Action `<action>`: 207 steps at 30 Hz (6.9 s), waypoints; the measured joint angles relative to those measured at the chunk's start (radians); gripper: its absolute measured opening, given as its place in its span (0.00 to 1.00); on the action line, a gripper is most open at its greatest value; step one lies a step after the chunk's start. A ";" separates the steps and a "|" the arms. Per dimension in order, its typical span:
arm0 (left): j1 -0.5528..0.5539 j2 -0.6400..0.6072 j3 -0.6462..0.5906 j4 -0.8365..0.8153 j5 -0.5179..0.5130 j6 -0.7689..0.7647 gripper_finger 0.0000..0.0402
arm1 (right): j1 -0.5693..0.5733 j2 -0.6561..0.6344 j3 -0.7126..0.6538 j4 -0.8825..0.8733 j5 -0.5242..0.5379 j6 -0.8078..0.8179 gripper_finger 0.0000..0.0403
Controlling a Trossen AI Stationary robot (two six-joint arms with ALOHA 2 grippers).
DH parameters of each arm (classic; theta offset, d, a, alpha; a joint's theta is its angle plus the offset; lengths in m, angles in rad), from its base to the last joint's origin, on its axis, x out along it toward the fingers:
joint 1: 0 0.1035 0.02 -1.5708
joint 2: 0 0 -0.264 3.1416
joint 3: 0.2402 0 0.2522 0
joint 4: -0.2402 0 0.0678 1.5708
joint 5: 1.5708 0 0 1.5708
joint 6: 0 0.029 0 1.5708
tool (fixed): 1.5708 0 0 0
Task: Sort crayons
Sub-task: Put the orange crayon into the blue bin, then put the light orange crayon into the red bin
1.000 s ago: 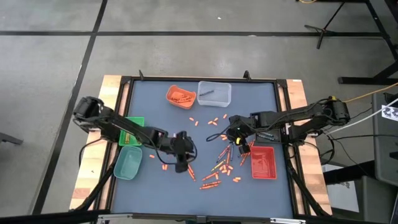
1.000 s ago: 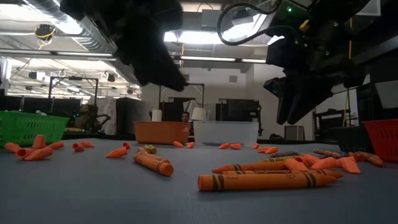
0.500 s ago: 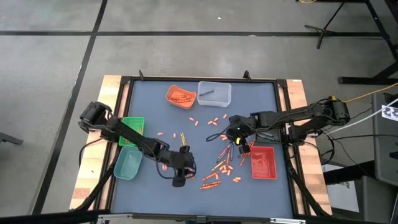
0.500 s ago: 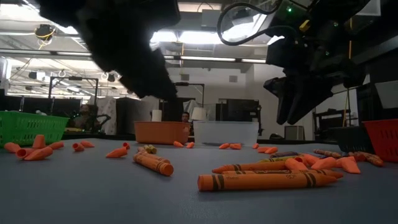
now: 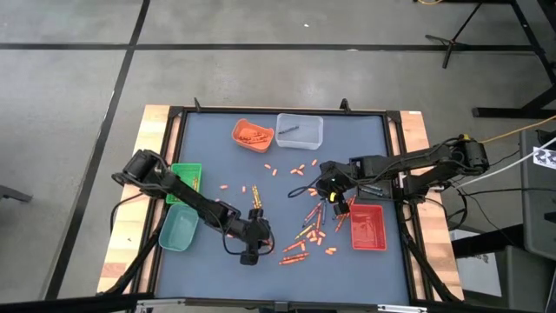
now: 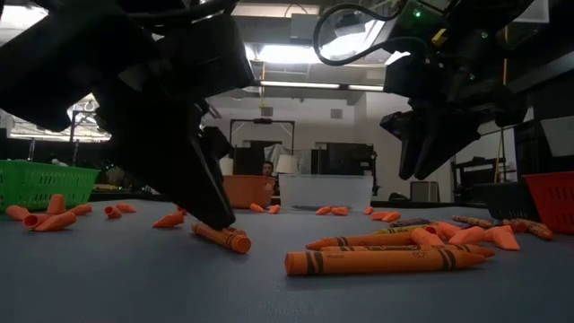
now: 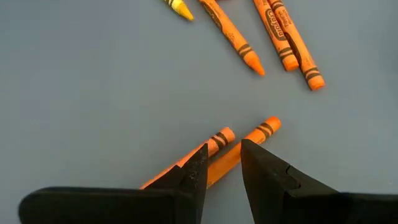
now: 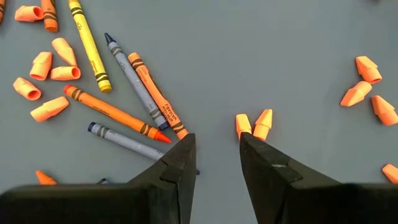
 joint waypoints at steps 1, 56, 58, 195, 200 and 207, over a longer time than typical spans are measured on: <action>0.000 0.001 0.000 -0.005 0.001 0.000 0.21 | 0.000 0.000 0.000 0.000 0.000 0.000 0.30; -0.033 -0.488 -0.001 -0.767 0.066 -0.593 0.02 | 0.000 0.000 0.000 0.003 0.000 0.000 0.30; -0.049 -0.526 -0.001 -0.864 0.108 -0.691 0.02 | 0.000 0.000 0.000 0.003 0.000 0.000 0.30; 0.173 -0.022 -0.001 -0.052 0.073 0.381 0.01 | 0.000 0.000 0.000 0.006 0.000 0.031 0.30; 0.178 -0.022 -0.001 0.011 -0.015 0.360 0.02 | 0.000 0.000 0.000 0.009 0.000 0.031 0.30; 0.202 -0.022 -0.001 0.097 -0.089 0.298 0.03 | 0.000 0.000 0.000 0.025 0.000 0.031 0.30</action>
